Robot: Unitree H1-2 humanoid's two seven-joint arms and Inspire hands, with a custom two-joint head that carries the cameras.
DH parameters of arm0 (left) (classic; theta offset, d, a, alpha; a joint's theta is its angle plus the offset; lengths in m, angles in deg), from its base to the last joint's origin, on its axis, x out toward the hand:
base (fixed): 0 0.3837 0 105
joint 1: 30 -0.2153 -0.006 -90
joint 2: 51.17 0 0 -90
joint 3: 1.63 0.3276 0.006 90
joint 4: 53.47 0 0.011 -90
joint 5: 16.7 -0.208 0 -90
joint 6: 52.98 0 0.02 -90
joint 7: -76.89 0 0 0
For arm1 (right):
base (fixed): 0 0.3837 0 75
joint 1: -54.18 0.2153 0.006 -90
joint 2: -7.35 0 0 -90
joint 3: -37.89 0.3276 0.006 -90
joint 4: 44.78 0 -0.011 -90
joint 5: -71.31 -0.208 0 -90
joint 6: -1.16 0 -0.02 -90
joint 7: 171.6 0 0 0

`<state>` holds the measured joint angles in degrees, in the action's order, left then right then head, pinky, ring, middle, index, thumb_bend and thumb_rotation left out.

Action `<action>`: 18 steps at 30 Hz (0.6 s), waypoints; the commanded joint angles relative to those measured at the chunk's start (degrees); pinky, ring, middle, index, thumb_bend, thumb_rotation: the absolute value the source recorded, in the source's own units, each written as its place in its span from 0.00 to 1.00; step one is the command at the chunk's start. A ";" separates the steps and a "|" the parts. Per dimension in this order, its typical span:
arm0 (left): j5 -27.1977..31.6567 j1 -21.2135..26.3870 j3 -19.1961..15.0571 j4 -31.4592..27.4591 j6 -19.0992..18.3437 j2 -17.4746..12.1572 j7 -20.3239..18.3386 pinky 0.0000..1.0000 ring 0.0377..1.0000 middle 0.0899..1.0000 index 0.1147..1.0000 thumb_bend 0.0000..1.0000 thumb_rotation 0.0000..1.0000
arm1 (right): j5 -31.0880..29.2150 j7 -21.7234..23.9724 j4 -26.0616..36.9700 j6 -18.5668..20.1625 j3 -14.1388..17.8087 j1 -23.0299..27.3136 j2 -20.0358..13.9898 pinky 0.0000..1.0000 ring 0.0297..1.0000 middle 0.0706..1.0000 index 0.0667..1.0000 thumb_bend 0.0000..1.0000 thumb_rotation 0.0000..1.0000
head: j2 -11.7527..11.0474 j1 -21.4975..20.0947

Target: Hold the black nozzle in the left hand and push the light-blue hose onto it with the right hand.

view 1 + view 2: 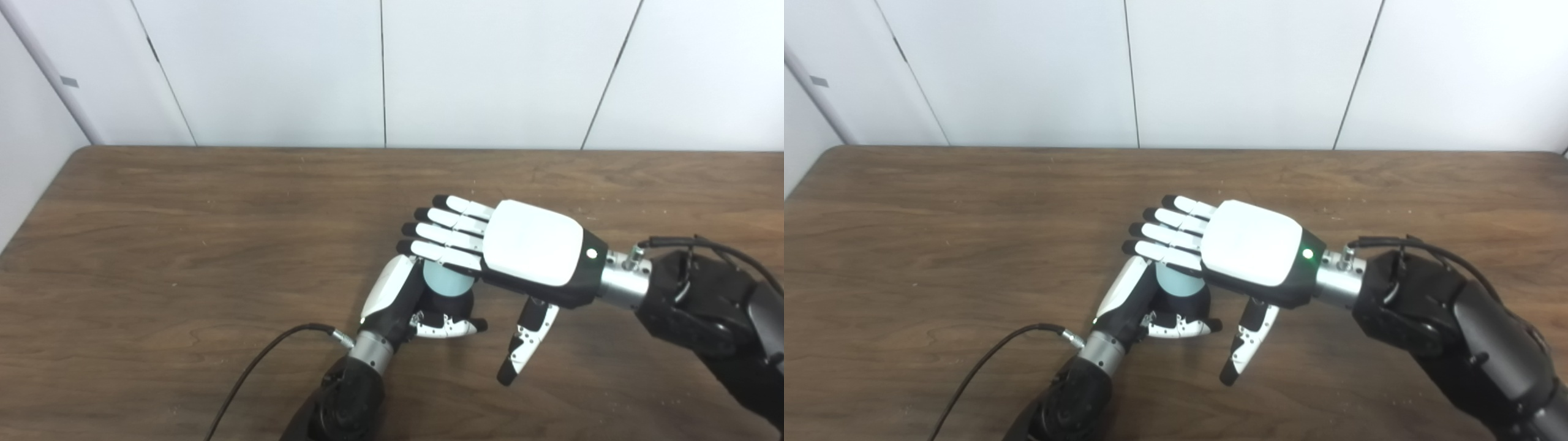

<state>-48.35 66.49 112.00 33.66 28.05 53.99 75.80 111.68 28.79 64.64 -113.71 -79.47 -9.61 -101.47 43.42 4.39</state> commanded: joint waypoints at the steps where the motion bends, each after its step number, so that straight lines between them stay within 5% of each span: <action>1: -1.52 -0.87 0.42 0.37 -2.31 -0.32 -1.08 1.00 0.84 0.79 0.43 0.51 0.07 | 1.28 -1.36 -1.09 -2.02 -0.96 -0.85 -0.18 1.00 1.00 1.00 1.00 0.92 0.69 | 0.05 0.07; 18: -1.02 -1.51 -0.80 0.71 -2.08 1.15 0.20 1.00 0.82 0.78 0.42 0.51 0.07 | 8.90 -20.20 -3.45 -2.03 -4.37 -0.63 -1.55 1.00 1.00 1.00 1.00 0.91 0.77 | 0.10 0.03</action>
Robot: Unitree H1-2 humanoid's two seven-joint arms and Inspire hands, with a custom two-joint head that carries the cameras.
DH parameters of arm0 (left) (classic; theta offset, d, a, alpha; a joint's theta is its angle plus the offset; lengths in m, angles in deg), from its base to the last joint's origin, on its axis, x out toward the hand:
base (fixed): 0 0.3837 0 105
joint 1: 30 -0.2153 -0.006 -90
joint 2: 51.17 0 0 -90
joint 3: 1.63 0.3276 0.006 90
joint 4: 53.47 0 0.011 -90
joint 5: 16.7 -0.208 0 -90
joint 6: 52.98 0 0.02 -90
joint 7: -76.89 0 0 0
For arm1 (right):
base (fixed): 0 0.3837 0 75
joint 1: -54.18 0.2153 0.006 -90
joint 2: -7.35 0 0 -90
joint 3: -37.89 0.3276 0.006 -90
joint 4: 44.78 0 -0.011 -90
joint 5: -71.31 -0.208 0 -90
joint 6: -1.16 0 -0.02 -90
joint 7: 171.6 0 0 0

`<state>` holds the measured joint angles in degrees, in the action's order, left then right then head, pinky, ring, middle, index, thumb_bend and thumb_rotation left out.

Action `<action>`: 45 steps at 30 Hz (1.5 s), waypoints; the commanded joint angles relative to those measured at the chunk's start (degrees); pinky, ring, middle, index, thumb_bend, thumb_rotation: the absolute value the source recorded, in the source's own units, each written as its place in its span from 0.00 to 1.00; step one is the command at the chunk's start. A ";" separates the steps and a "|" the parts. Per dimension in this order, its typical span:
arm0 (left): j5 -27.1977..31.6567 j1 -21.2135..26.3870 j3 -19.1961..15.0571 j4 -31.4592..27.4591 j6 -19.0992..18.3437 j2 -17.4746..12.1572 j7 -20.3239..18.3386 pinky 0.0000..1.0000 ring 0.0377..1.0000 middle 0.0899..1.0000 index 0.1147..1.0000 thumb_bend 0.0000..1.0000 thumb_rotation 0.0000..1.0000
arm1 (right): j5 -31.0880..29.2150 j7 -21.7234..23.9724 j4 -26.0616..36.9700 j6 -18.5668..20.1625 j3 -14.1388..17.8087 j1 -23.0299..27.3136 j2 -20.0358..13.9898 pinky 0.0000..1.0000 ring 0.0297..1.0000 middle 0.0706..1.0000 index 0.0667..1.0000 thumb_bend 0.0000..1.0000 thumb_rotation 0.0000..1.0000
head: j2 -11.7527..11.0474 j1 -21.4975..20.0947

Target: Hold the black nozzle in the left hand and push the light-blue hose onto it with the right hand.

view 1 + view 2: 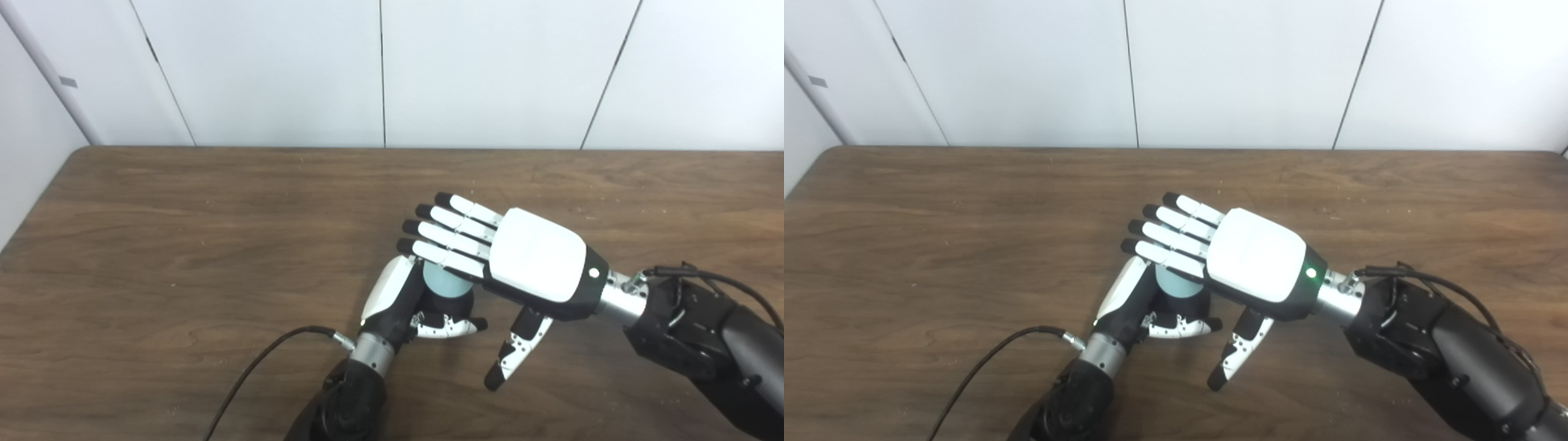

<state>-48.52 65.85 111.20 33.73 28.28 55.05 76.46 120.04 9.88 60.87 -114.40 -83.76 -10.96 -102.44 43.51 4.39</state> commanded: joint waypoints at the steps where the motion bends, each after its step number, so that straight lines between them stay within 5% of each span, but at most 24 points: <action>1: -0.89 -0.85 -0.01 0.68 -2.23 0.11 -0.44 1.00 0.82 0.78 0.42 0.51 0.07 | 0.84 -1.86 0.26 -1.34 -0.15 0.68 -0.59 1.00 1.00 1.00 1.00 0.90 0.77 | 0.02 0.03; 16: 0.83 -0.92 -0.35 1.02 -0.07 -0.30 -0.44 1.00 0.81 0.76 0.42 0.51 0.07 | 0.89 -6.62 0.05 -1.32 1.72 0.56 0.14 1.00 1.00 1.00 1.00 0.89 0.79 | -0.01 0.03; 20: 1.59 -0.64 -0.48 1.75 0.89 -0.78 -0.86 1.00 0.80 0.76 0.42 0.51 0.07 | 3.66 -12.65 -1.32 -1.33 2.05 0.50 1.41 1.00 1.00 1.00 1.00 0.89 0.80 | 0.07 0.12; 29: 1.66 -1.00 -0.51 -0.10 -1.31 -1.04 -2.92 1.00 0.87 0.76 0.42 0.51 0.07 | 7.96 -16.85 -1.99 -1.34 5.28 0.61 2.75 1.00 1.00 1.00 1.00 0.91 0.85 | -0.02 0.06; 34: 1.31 -1.11 -0.72 1.18 0.41 -0.70 -1.24 1.00 0.87 0.81 0.42 0.51 0.07 | 9.03 -18.51 -1.87 -1.32 7.52 0.73 3.81 1.00 1.00 1.00 1.00 0.92 0.86 | 0.01 0.12; 45: 2.47 -0.83 -0.94 2.15 3.13 -1.37 -1.30 1.00 0.81 0.76 0.42 0.51 0.07 | 5.65 -18.05 -1.71 -1.28 11.75 0.39 5.80 1.00 1.00 1.00 1.00 0.95 0.85 | -0.05 0.29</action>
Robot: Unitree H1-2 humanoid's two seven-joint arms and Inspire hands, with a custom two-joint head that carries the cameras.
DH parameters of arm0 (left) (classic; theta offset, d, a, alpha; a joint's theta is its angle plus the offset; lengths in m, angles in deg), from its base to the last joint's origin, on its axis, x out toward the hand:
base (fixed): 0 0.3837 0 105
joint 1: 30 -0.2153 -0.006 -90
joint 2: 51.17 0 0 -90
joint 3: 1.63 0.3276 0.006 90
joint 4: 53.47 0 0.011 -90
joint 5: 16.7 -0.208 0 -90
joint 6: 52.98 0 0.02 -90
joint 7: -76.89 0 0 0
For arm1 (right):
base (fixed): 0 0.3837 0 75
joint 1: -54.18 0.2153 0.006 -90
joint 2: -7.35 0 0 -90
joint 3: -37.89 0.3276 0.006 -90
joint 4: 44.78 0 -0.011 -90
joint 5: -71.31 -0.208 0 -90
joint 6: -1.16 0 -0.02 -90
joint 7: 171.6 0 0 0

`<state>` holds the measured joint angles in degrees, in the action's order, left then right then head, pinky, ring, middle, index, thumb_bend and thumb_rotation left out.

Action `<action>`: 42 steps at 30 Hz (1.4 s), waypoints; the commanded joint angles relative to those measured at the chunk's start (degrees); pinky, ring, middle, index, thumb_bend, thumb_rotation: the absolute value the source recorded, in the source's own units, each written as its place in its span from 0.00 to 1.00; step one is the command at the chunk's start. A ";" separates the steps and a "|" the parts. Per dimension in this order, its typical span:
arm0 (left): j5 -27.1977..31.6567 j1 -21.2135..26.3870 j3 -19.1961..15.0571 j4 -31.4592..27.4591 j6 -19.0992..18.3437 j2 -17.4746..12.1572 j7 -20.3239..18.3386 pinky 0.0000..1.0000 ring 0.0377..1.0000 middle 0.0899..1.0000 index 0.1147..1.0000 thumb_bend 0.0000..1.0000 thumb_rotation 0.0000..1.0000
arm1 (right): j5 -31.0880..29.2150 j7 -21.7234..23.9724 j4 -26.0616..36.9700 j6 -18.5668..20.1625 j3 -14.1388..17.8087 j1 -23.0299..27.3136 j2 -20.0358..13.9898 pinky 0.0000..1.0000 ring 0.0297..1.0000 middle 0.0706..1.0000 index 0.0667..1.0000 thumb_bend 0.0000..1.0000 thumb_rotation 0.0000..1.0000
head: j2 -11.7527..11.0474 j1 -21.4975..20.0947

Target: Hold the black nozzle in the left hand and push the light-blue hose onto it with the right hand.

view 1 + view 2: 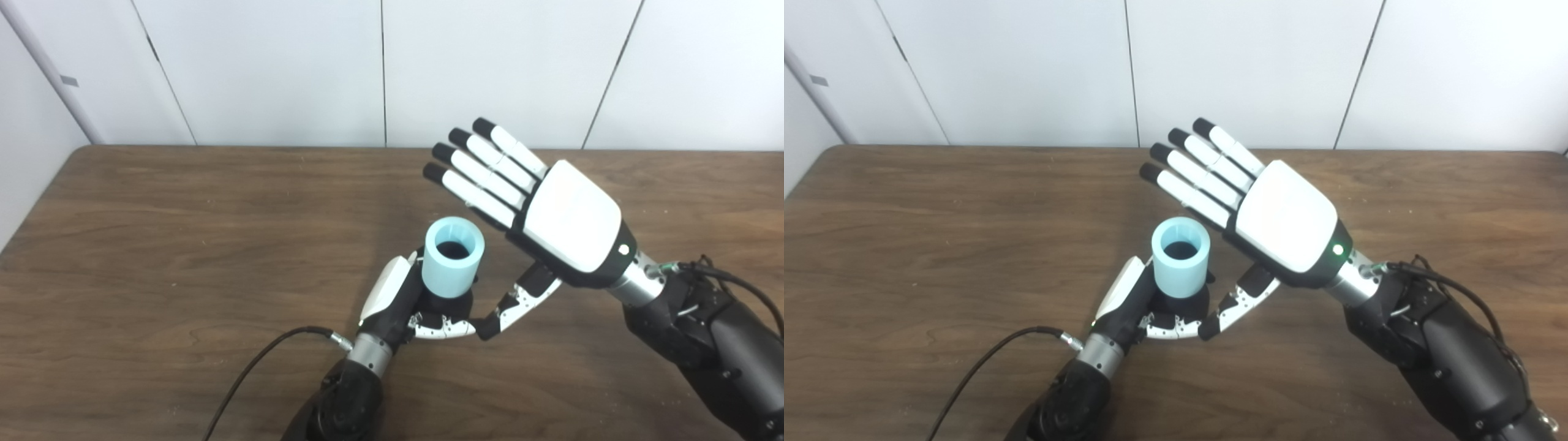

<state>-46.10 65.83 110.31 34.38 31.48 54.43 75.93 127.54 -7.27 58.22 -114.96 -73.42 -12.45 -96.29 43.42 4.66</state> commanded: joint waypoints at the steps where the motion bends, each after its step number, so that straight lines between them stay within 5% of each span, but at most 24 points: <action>1: 0.03 -0.76 -0.01 1.49 -0.18 -0.77 -0.82 1.00 0.81 0.76 0.42 0.51 0.07 | -2.77 -0.42 1.12 -0.72 2.07 1.89 -0.30 1.00 1.00 1.00 1.00 0.98 0.86 | 0.01 0.01; 10: -0.05 -0.90 -0.04 1.36 -0.68 -0.69 -0.75 1.00 0.81 0.76 0.42 0.51 0.07 | -12.12 1.50 2.09 -0.69 6.83 -0.72 2.52 1.00 1.00 1.00 1.00 1.00 0.99 | -0.04 -0.05; 23: -0.06 -0.98 -0.02 1.15 -1.08 -0.78 -0.81 1.00 0.82 0.76 0.42 0.51 0.07 | -28.84 2.59 0.09 -0.79 11.02 -5.58 3.40 1.00 1.00 1.00 1.00 1.00 1.00 | 0.04 -0.02; 31: 0.01 -1.05 -0.04 0.89 -1.28 -0.74 -0.92 1.00 0.82 0.76 0.42 0.51 0.07 | -43.49 9.76 2.05 -0.39 12.45 -6.82 3.92 1.00 1.00 1.00 1.00 1.00 0.98 | 0.04 0.01; 42: 0.70 -0.78 -0.82 0.53 -1.82 -0.85 -1.27 1.00 0.83 0.77 0.42 0.51 0.07 | -46.08 12.42 1.55 0.45 15.77 -9.71 11.66 1.00 1.00 1.00 1.00 1.00 1.00 | 0.14 0.02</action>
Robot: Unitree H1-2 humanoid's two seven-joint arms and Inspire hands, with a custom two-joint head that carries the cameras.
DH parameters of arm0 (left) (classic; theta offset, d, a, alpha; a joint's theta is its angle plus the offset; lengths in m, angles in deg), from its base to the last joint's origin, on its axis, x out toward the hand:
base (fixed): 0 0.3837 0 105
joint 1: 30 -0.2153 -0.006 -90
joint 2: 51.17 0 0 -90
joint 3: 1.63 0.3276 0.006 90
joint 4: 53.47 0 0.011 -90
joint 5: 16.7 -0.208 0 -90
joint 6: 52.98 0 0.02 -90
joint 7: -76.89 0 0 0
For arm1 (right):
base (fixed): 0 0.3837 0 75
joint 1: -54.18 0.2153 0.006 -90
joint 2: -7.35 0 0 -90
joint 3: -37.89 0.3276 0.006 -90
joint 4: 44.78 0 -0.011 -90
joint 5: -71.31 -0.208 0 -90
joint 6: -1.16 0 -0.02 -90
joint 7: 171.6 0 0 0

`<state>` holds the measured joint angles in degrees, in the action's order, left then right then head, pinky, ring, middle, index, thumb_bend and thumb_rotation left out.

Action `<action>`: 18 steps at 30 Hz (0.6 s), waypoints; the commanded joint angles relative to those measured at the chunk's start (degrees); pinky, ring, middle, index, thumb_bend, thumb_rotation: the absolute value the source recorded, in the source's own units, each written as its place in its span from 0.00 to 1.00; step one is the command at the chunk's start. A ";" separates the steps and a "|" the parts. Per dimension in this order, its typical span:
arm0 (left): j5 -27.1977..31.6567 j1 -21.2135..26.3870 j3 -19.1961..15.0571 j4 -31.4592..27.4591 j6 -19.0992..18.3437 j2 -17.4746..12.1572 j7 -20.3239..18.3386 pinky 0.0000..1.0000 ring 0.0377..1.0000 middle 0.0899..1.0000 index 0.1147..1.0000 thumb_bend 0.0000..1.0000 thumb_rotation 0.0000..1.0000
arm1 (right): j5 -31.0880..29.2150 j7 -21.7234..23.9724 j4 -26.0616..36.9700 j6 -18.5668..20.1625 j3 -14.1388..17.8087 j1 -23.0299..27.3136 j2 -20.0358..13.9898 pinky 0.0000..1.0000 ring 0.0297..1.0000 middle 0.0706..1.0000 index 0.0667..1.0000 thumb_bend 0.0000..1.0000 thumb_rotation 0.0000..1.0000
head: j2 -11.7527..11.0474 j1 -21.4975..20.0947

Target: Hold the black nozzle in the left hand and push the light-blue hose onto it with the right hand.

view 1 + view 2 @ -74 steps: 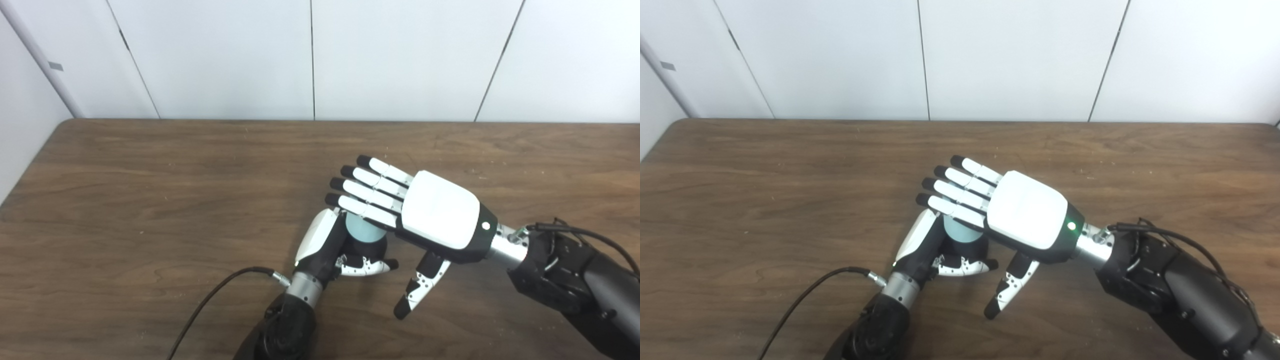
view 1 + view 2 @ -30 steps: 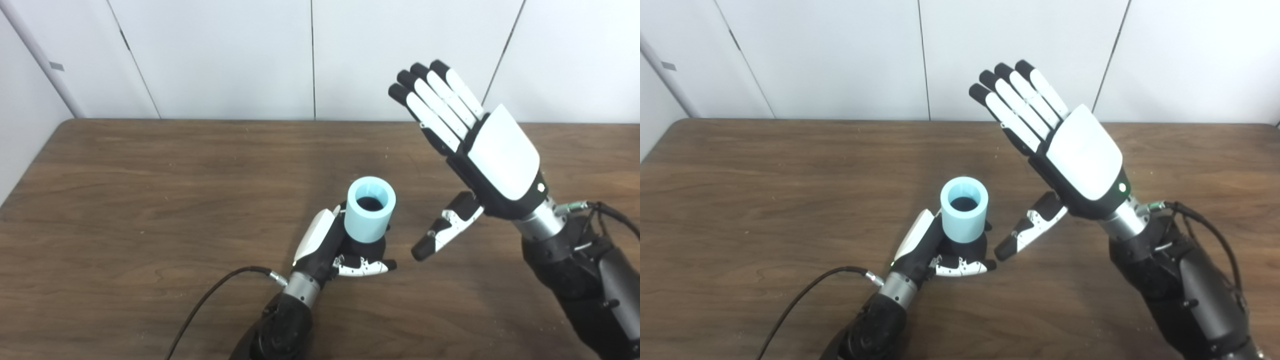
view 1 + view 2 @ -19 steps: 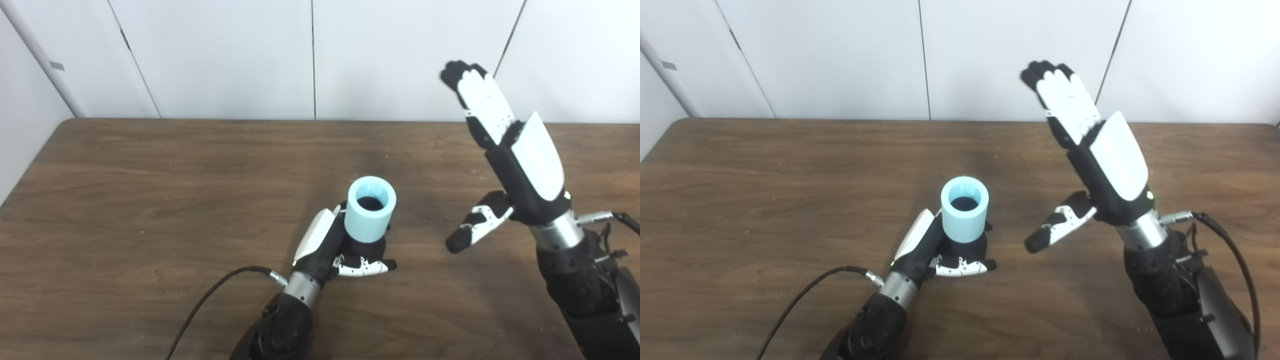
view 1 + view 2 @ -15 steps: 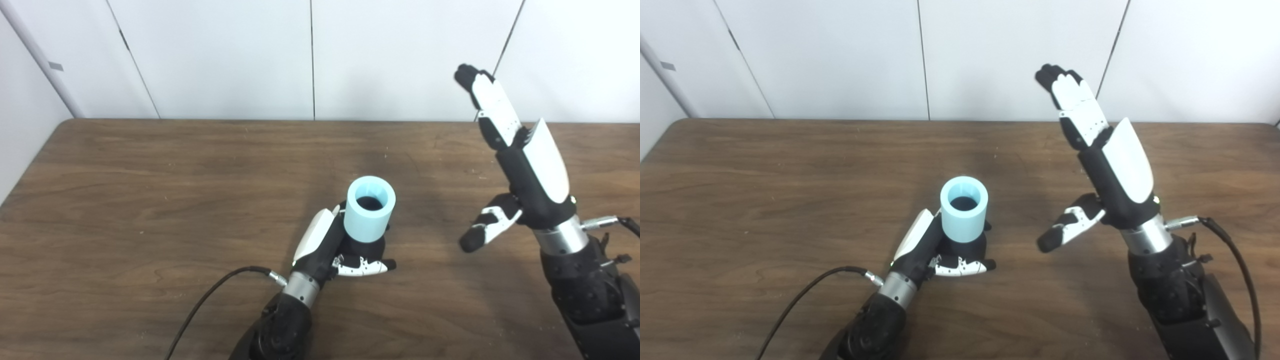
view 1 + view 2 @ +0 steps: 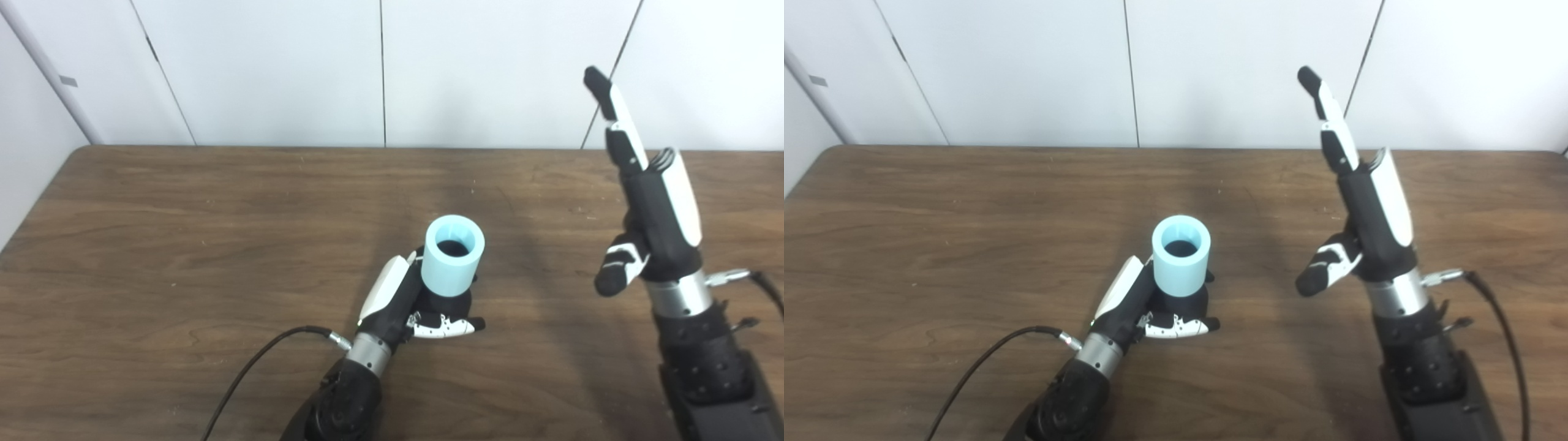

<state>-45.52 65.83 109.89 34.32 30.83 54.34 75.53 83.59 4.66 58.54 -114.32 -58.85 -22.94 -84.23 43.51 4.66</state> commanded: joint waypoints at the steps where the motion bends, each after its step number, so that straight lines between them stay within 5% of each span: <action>1: 0.13 -0.77 -0.44 0.56 -1.21 -0.76 -0.89 1.00 0.83 0.77 0.42 0.51 0.07 | -2.99 1.08 1.35 0.24 1.28 0.46 -0.02 1.00 1.00 1.00 1.00 1.00 1.00 | 0.05 0.02; 8: 0.84 -0.54 -1.11 0.20 -1.22 -1.00 -1.35 1.00 0.81 0.79 0.43 0.51 0.08 | -9.46 5.25 2.96 7.10 1.00 -3.59 2.61 1.00 1.00 1.00 1.00 1.00 1.00 | -0.02 0.04; 10: 1.83 -0.44 -1.78 0.30 -0.63 -1.10 -1.53 1.00 0.84 0.82 0.70 0.72 0.24 | -8.56 5.63 2.59 7.84 1.08 -4.40 3.46 1.00 1.00 1.00 1.00 1.00 1.00 | -0.05 0.21; 13: 2.64 -0.65 -2.36 0.24 1.15 -1.26 -1.19 1.00 0.89 0.87 0.86 0.82 0.34 | -8.85 6.43 1.75 8.68 1.44 -5.02 4.16 1.00 1.00 1.00 1.00 1.00 1.00 | -0.11 0.20; 18: 3.38 -0.63 -3.25 0.79 3.67 -1.61 -0.78 1.00 0.94 0.92 0.98 0.89 0.40 | -9.60 6.41 0.39 9.70 2.38 -5.35 5.89 1.00 1.00 1.00 1.00 1.00 1.00 | -0.06 0.09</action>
<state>-42.43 65.75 107.38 34.22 34.09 53.88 74.33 74.93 11.21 58.21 -104.04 -57.24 -29.42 -78.94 43.42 4.66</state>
